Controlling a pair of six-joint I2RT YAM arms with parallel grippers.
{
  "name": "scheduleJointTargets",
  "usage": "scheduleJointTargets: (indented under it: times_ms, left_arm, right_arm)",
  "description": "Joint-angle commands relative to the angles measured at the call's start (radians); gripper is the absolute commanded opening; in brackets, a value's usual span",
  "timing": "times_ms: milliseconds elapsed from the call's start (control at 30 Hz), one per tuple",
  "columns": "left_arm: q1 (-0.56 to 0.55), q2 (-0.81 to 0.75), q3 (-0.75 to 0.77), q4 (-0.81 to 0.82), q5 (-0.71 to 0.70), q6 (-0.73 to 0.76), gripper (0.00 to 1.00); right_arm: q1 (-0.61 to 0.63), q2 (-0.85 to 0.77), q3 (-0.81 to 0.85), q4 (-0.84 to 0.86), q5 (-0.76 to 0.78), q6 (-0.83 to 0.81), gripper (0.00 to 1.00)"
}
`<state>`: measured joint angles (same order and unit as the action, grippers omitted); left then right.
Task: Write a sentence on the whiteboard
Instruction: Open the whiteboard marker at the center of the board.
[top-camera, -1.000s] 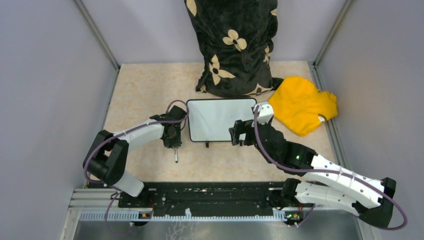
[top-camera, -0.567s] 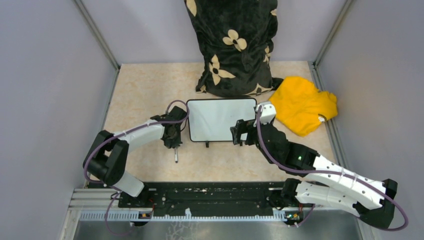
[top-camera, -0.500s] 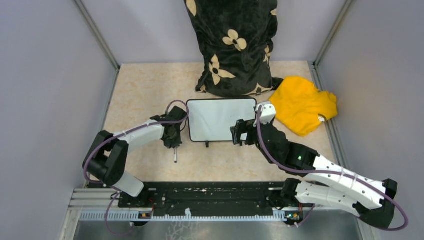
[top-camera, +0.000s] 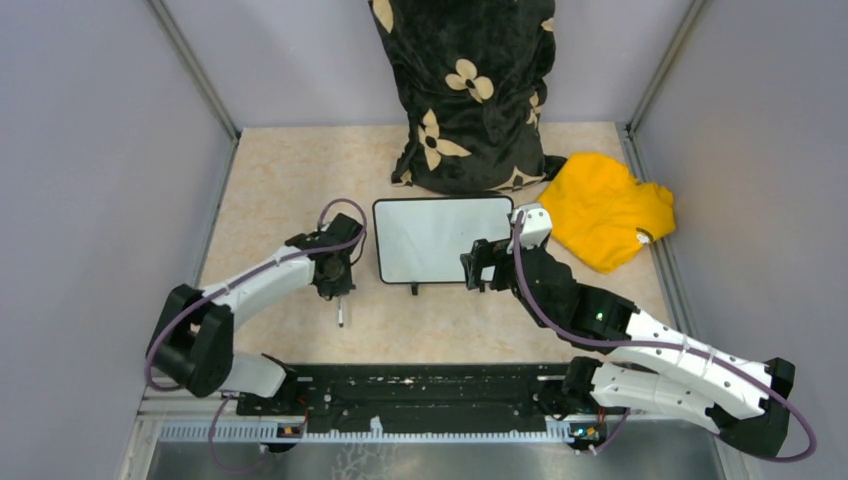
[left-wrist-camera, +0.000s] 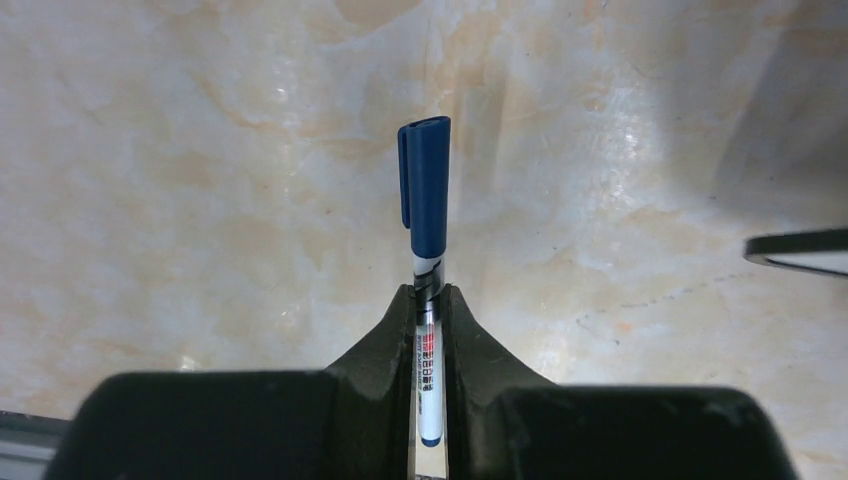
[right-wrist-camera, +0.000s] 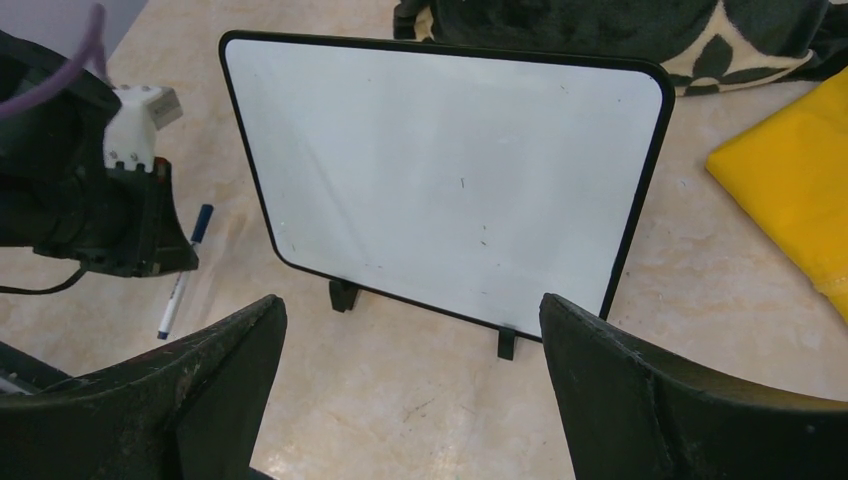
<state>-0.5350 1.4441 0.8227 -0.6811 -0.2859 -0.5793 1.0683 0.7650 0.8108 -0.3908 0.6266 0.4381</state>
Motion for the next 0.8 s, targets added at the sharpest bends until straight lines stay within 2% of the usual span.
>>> scheduleJointTargets:
  times_ms: [0,100,200,467,633,767]
  left_arm:
    - [0.000,-0.135,0.084,-0.093,-0.066,-0.020,0.00]
    - [0.001,-0.211,0.150,-0.100,-0.062,-0.012,0.00]
    - [0.000,-0.309,0.190,-0.025,-0.038,0.039,0.00]
    - [0.000,-0.497,0.224,0.334,0.108,0.138,0.00]
    - [0.000,-0.557,0.186,0.529,0.271,0.144,0.00]
    - [0.000,-0.582,0.127,0.667,0.472,0.090,0.00]
  right_arm:
    - [-0.007,-0.004,0.019,0.040,-0.011,-0.014,0.95]
    - [-0.007,-0.010,0.021,0.075,-0.012,-0.025,0.95]
    - [-0.008,-0.023,0.021,0.116,-0.036,-0.067,0.95]
    - [-0.008,-0.014,0.041,0.224,-0.090,-0.174,0.95]
    - [-0.007,0.053,0.091,0.261,-0.158,-0.161,0.95]
    - [-0.007,0.088,0.099,0.321,-0.234,-0.125,0.95]
